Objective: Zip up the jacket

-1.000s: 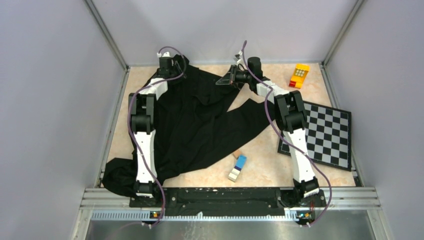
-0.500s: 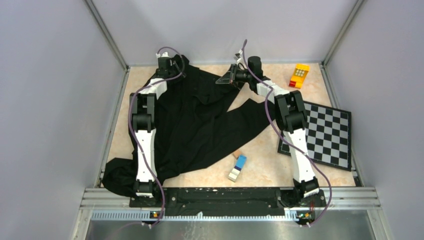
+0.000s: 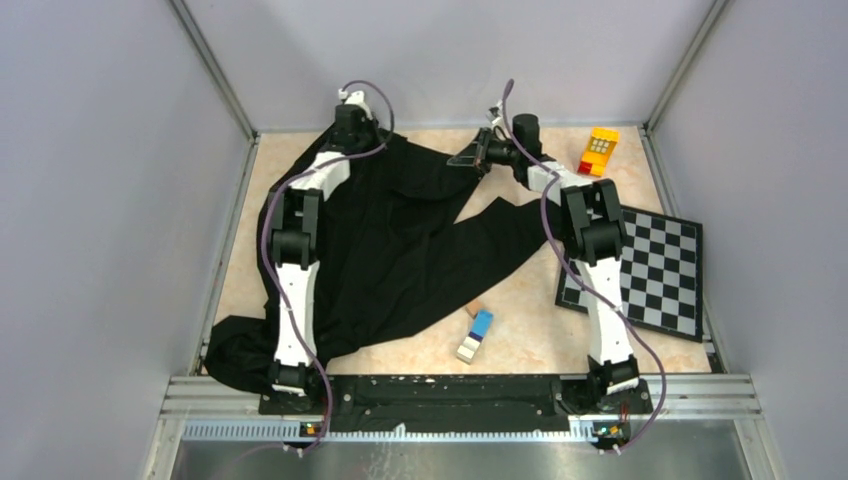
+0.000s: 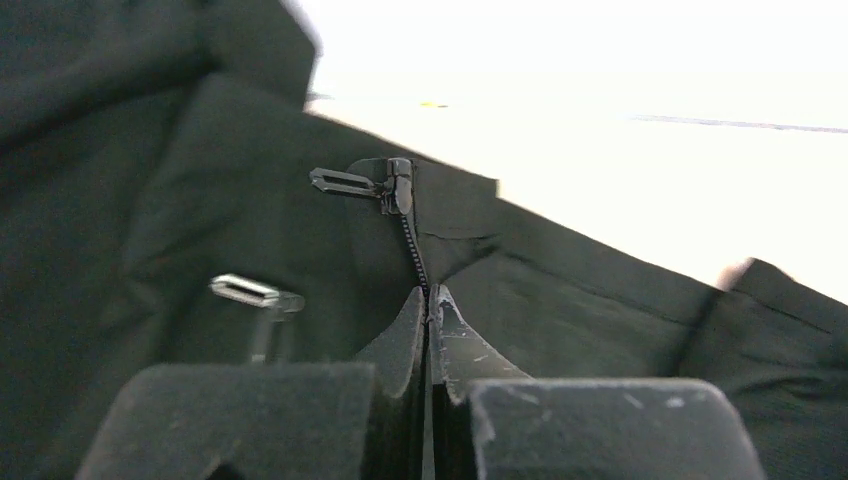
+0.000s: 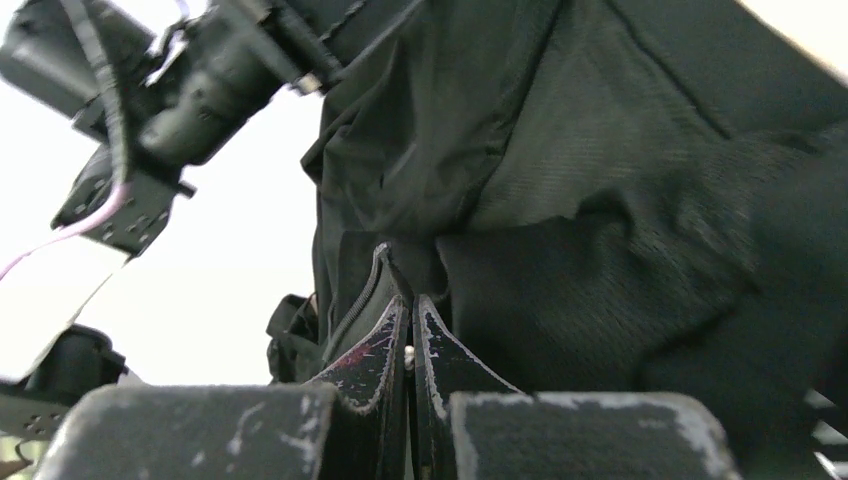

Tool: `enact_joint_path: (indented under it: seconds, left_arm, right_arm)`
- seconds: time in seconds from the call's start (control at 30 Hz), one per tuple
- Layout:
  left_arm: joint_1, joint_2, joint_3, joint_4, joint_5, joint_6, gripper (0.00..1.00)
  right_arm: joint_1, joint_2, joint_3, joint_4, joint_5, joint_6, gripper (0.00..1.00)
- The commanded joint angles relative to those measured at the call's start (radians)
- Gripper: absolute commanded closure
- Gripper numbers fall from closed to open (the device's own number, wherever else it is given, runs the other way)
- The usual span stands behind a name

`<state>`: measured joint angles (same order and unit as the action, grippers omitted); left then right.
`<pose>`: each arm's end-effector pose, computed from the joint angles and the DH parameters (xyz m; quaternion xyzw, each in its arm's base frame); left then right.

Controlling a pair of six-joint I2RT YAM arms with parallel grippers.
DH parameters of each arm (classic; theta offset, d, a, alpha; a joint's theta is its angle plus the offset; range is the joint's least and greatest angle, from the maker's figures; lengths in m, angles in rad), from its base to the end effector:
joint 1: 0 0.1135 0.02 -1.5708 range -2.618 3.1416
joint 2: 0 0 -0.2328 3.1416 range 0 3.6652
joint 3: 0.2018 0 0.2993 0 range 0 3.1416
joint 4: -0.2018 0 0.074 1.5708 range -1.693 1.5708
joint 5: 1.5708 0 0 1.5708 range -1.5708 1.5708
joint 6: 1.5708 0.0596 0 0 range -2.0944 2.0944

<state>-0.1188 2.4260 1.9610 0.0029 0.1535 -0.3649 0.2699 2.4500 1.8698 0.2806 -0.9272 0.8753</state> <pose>0.5983 -0.0806 0.1291 -0.0640 0.8463 -0.1890 0.4940 0.5485 0.2012 0.1190 -0.0388 0.7662 0.5902 0.2513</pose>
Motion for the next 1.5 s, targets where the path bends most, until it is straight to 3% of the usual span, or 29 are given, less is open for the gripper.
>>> enact_joint_path:
  seconds: [0.0, 0.13, 0.2, 0.3, 0.43, 0.53, 0.63, 0.77, 1.03, 1.1, 1.17, 1.47]
  left_arm:
    - [-0.121, -0.152, -0.017, 0.023, -0.078, 0.129, 1.0]
    - [-0.199, -0.175, -0.038, 0.006, -0.057, 0.136, 1.0]
    - [-0.212, -0.178, -0.042, 0.002, 0.032, 0.103, 0.87]
    - [-0.217, -0.175, -0.031, -0.014, 0.148, 0.07, 0.56]
    - [-0.217, -0.113, 0.137, -0.173, 0.232, 0.107, 0.4]
    - [-0.218, -0.126, 0.13, -0.173, 0.207, 0.185, 0.23]
    - [-0.223, -0.103, 0.16, -0.188, 0.127, 0.28, 0.19]
    - [-0.238, -0.032, 0.218, -0.21, 0.049, 0.356, 0.12]
    - [-0.269, 0.107, 0.289, -0.151, -0.056, 0.454, 0.09]
    - [-0.272, 0.131, 0.304, -0.136, -0.103, 0.449, 0.15]
    - [-0.272, 0.153, 0.326, -0.133, -0.113, 0.447, 0.28]
    - [-0.273, 0.187, 0.337, -0.092, -0.211, 0.423, 0.41]
  right_arm:
    - [-0.039, -0.127, -0.066, 0.071, 0.029, 0.004, 1.0]
    - [-0.061, -0.192, -0.173, 0.086, 0.056, -0.005, 1.0]
    - [-0.072, -0.219, -0.228, 0.102, 0.059, -0.012, 1.0]
    - [-0.075, -0.242, -0.291, 0.12, 0.053, -0.029, 1.0]
    - [-0.075, -0.272, -0.371, 0.151, 0.051, -0.048, 1.0]
    - [-0.072, -0.298, -0.419, 0.109, 0.051, -0.103, 1.0]
    - [-0.068, -0.329, -0.467, -0.02, 0.11, -0.233, 1.0]
    - [-0.068, -0.347, -0.555, -0.006, 0.124, -0.246, 1.0]
    - [-0.064, -0.347, -0.559, 0.066, 0.093, -0.21, 1.0]
    - [-0.063, -0.35, -0.554, 0.066, 0.089, -0.212, 1.0]
    - [-0.062, -0.352, -0.554, 0.067, 0.085, -0.211, 1.0]
    - [-0.058, -0.353, -0.549, 0.077, 0.073, -0.208, 1.0]
